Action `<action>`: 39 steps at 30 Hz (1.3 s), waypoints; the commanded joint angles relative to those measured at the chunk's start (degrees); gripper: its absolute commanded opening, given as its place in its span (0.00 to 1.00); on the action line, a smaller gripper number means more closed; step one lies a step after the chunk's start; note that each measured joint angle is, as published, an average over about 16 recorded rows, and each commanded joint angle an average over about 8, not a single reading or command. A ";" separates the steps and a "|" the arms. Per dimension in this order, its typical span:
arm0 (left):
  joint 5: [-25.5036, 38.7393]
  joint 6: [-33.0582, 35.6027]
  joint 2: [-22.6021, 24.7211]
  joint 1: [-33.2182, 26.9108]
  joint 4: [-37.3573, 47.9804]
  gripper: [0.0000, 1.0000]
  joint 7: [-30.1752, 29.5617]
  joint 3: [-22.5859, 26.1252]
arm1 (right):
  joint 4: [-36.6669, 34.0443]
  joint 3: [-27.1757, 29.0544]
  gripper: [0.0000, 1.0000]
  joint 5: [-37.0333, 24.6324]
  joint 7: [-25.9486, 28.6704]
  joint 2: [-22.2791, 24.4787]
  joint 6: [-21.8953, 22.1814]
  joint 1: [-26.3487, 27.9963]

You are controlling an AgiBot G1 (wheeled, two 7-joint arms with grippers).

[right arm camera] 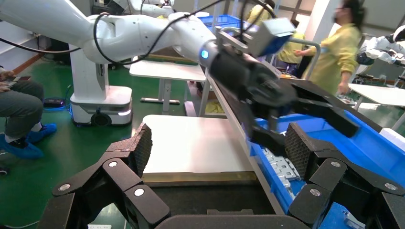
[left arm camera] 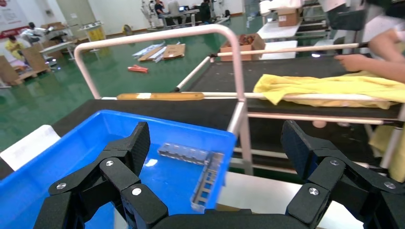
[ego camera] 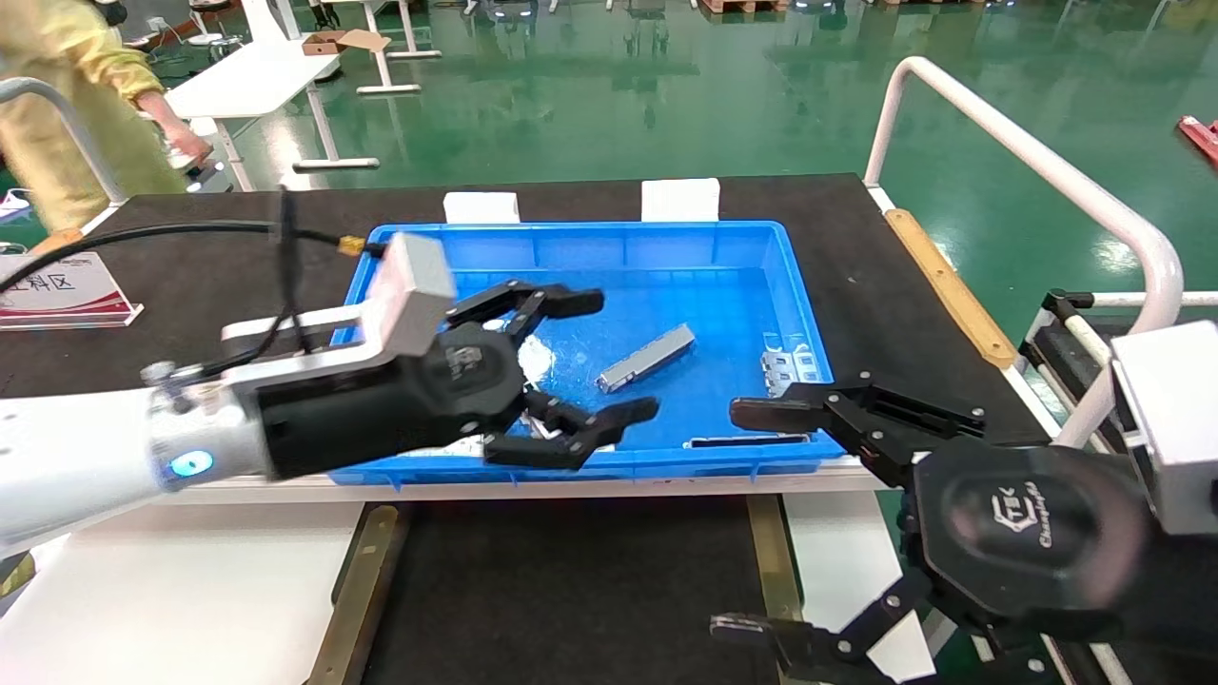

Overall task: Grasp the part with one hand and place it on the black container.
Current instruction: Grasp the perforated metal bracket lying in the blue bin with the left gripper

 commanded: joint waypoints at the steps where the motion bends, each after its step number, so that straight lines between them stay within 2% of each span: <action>1: 1.14 -1.06 1.93 -1.04 2.12 1.00 0.98 0.57 | 0.00 -0.01 1.00 0.01 0.00 0.00 0.00 0.00; 11: 7.86 -9.46 12.67 -6.04 16.35 1.00 6.65 3.73 | 0.00 -0.05 1.00 0.04 -0.03 0.02 0.02 0.01; 19: 10.56 -16.36 19.82 -9.60 28.15 1.00 12.19 4.99 | 0.00 -0.09 1.00 0.06 -0.04 0.04 0.04 0.02; 27: 8.61 -22.99 21.87 -10.39 33.34 1.00 17.54 8.13 | 0.00 -0.12 1.00 0.08 -0.06 0.05 0.05 0.03; 37: 3.68 -29.39 22.09 -10.00 34.61 1.00 18.79 15.44 | 0.00 -0.16 1.00 0.11 -0.08 0.07 0.07 0.03; 38: 3.22 -29.87 22.10 -10.03 34.66 1.00 18.72 16.24 | 0.00 -0.16 0.93 0.11 -0.08 0.07 0.07 0.04; 39: 2.75 -30.33 22.10 -10.07 34.69 0.96 18.60 16.99 | 0.00 -0.17 0.80 0.12 -0.08 0.07 0.07 0.04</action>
